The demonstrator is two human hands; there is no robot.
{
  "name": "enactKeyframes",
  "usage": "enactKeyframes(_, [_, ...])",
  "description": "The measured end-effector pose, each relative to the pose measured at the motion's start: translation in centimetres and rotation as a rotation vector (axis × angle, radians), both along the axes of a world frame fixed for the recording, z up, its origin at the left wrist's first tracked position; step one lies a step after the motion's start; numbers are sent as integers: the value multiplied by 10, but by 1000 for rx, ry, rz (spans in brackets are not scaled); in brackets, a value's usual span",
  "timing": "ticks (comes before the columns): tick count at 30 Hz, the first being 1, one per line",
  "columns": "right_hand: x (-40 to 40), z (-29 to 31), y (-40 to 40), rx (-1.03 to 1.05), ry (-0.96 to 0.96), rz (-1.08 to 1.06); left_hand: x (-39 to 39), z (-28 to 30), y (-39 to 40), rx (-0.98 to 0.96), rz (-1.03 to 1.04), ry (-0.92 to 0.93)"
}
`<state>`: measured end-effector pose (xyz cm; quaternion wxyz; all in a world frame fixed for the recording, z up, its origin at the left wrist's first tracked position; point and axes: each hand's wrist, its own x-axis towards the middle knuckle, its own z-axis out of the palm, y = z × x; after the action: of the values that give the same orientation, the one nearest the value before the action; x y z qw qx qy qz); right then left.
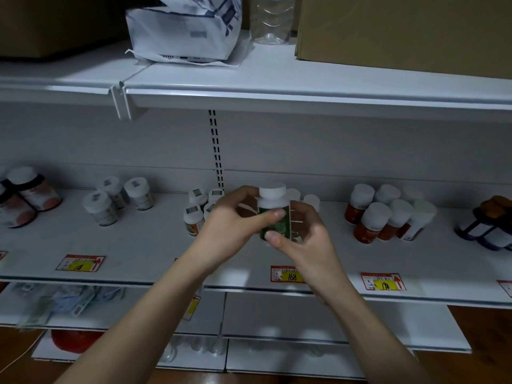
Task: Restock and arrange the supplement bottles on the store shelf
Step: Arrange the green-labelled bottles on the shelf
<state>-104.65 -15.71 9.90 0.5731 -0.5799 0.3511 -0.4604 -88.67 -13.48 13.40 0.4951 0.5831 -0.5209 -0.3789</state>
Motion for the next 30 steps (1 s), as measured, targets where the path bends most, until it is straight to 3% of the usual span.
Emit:
enactKeyframes(2, [0,1,-1,7,-13,11,1,0,0,14,4,80])
enactKeyframes(7, [-1,5,1,241,-295,166,3,-1,-2,13,65,277])
enactKeyframes(13, [0,0,1,200,-251,63,2,2,-1,-8,8,219])
enactKeyframes(19, [-3,0,1,29,-56,-72,-1,4,0,28,19,129])
enactKeyframes(23, [-3,0,0,73,-96,-89,-1,4,0,54,-17,239])
enactKeyframes(27, [-7,4,0,281,-293,76,0,4,2,54,-1,321])
enactKeyframes(30, [-9,5,2,263,-270,99,0,3,2,58,5,346])
